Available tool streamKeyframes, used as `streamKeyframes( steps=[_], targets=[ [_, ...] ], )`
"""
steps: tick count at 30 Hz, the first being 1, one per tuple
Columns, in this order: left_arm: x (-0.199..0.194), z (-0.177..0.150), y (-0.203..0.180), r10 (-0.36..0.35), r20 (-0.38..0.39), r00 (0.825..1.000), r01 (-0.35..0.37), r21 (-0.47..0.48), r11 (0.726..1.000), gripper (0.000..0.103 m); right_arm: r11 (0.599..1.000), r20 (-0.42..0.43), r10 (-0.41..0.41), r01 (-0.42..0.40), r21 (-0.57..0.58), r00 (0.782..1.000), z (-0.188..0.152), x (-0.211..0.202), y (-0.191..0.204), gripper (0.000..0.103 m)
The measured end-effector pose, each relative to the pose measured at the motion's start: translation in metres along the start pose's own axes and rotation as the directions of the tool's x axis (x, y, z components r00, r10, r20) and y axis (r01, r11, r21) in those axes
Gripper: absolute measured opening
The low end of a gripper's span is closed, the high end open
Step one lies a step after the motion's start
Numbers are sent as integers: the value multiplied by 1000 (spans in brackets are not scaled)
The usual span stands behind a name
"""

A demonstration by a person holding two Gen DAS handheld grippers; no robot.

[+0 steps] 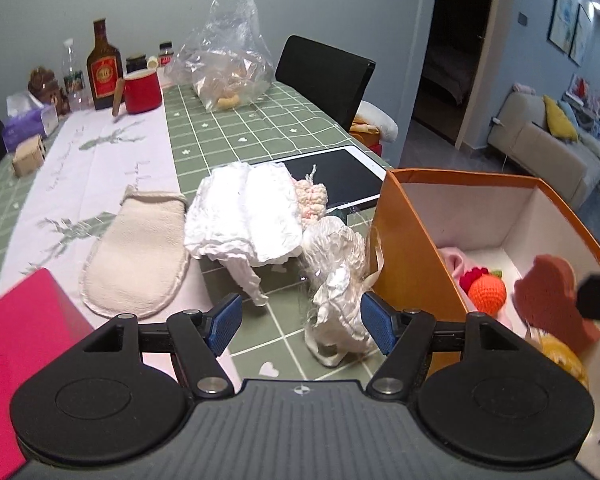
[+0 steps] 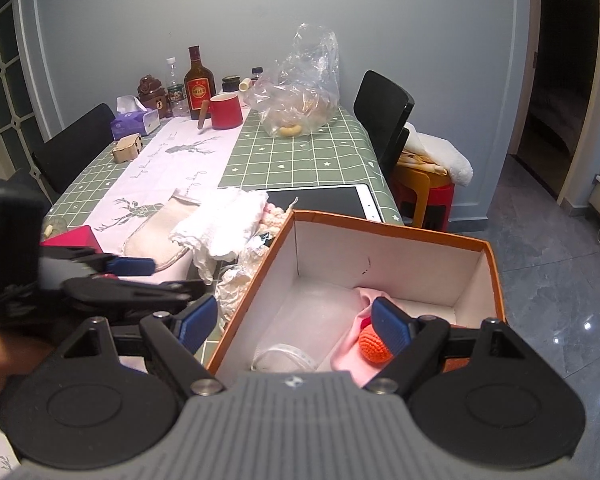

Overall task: Organize soft objects
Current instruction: 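Withdraw both tools from the box and move over the table items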

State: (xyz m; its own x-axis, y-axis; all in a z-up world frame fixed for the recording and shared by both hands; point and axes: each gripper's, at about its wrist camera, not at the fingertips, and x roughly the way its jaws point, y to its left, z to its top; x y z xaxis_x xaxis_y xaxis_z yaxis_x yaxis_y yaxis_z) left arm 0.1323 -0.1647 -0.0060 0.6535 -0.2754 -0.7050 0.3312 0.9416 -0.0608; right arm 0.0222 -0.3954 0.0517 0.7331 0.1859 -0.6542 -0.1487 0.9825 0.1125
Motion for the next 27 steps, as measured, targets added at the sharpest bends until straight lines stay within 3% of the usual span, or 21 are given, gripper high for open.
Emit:
streamKeyframes(
  steps=[6,14,17,21,24,27],
  targets=[
    [23,-4,8,-81,-12,997,79,-106,991,72,1000,-7,3,-3,-9,1000,0,4,0,83],
    [42,-6,9,-127,-12,992,124,-111,986,71,1000,-9,11,-11,-3,1000,-1,6,-2,83],
    [49,-7,8,-121,-20,992,118,-115,986,79,1000,-12,15,-15,-5,1000,-1,7,-1,83],
    [58,-9,9,-127,-36,991,121,-140,983,76,1000,-17,18,-18,-7,1000,-1,9,-2,83],
    [63,-13,11,-187,-56,981,175,-173,969,43,1000,-20,17,-17,-7,1000,-1,11,-3,83],
    [56,-15,2,-161,-52,986,154,-107,982,33,1000,-21,16,-16,-7,1000,-1,12,-4,83]
  ],
)
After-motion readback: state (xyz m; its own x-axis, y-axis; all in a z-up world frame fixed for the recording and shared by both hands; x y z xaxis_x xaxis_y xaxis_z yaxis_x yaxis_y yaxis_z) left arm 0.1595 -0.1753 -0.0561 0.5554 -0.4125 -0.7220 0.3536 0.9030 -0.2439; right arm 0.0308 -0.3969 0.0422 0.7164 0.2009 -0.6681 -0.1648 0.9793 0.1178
